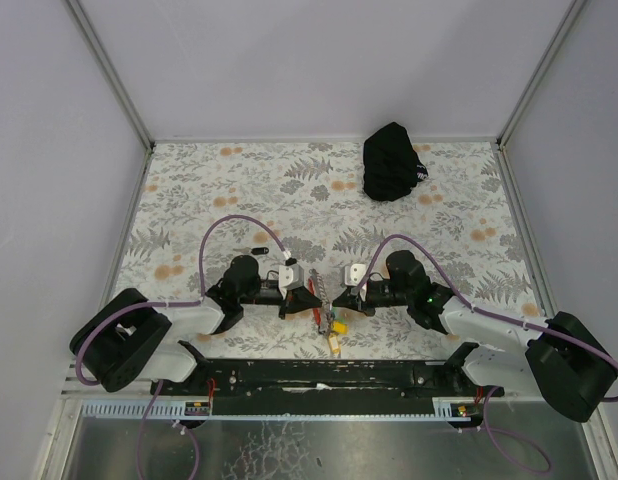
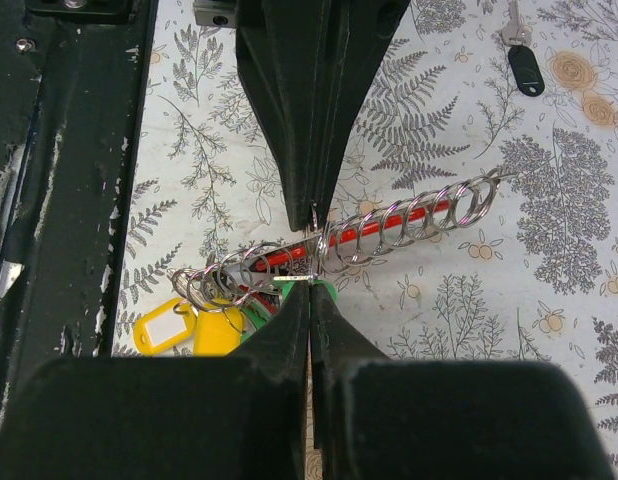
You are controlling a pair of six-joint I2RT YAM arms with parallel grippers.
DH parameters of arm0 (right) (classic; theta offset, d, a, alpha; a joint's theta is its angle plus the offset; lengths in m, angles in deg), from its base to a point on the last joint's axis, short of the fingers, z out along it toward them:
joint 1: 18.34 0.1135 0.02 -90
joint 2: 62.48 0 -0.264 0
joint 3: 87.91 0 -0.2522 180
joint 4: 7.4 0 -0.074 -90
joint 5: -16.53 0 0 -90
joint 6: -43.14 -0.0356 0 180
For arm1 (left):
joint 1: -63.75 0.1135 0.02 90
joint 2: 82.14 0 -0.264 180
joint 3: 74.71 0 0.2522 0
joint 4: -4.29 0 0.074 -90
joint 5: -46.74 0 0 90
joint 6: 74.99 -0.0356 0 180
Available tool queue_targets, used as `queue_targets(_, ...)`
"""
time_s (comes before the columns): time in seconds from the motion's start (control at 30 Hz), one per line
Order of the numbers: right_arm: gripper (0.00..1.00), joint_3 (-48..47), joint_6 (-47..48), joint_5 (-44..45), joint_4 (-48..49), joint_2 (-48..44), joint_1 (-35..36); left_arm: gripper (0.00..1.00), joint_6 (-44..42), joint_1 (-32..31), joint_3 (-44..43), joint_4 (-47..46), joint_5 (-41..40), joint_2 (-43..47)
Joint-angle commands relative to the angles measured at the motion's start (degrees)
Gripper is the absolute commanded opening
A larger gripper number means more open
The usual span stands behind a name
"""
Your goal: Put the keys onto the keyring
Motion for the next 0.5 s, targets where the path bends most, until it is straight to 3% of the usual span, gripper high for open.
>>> queue_targets(0.0, 0.0, -2.22, -0.05, 0.66, 2.39, 0.12, 0.78, 0.0, -0.47, -0.45, -1.74, -4.27, 0.27, 0.02)
queue_targets(0.47, 0.0, -2.74, -0.23, -0.16, 2.08, 0.62, 0.98, 0.0, -0.47, -0.88, -1.77, -4.32, -0.46, 0.05)
